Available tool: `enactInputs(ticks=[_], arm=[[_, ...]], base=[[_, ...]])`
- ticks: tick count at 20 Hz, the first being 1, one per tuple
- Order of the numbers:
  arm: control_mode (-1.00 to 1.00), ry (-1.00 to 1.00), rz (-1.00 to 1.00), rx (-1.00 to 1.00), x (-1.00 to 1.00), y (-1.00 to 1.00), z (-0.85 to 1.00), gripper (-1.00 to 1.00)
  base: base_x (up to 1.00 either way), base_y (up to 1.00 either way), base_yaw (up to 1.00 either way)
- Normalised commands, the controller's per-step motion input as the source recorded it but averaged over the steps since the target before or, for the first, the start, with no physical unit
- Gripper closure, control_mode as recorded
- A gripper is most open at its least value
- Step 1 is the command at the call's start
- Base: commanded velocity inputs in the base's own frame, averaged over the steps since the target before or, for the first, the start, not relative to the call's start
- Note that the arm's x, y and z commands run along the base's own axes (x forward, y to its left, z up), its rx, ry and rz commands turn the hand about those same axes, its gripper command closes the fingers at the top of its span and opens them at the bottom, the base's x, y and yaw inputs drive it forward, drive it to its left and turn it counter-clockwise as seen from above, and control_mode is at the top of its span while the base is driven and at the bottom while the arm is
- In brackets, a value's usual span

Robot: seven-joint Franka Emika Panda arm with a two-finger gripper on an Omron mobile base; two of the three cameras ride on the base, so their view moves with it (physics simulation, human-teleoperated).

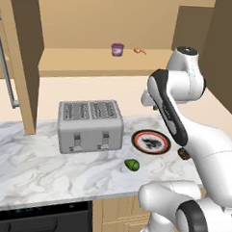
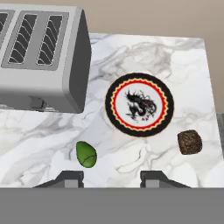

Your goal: Pick the avocado and bread from the counter and place them on the plate. Then pick the jam from the cabinet and place it next to the plate. Lastly close the cabinet door.

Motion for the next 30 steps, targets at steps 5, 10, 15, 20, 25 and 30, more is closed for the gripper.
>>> enactInputs(ticks=[5, 10, 15, 20, 25, 30], arm=[[-1.0, -0.04, 0.0, 0.0, -0.06, 0.0, 0.01, -1.0], [-1.0, -0.12, 0.0, 0.0, -0.06, 0.0, 0.14, -1.0], [-1.0, -0.09, 0.0, 0.0, -0.05, 0.0, 0.15, -1.0], [-1.0, -0.01, 0.0, 0.0, -0.15, 0.0, 0.03, -1.0], [-1.0, 0.0, 0.0, 0.0, -0.24, 0.0, 0.0, -1.0], [-1.0, 0.0, 0.0, 0.0, -0.25, 0.0, 0.0, -1.0]], base=[[0.0, 0.0, 0.0], [0.0, 0.0, 0.0], [0.0, 0.0, 0.0], [0.0, 0.0, 0.0], [0.0, 0.0, 0.0], [0.0, 0.0, 0.0]])
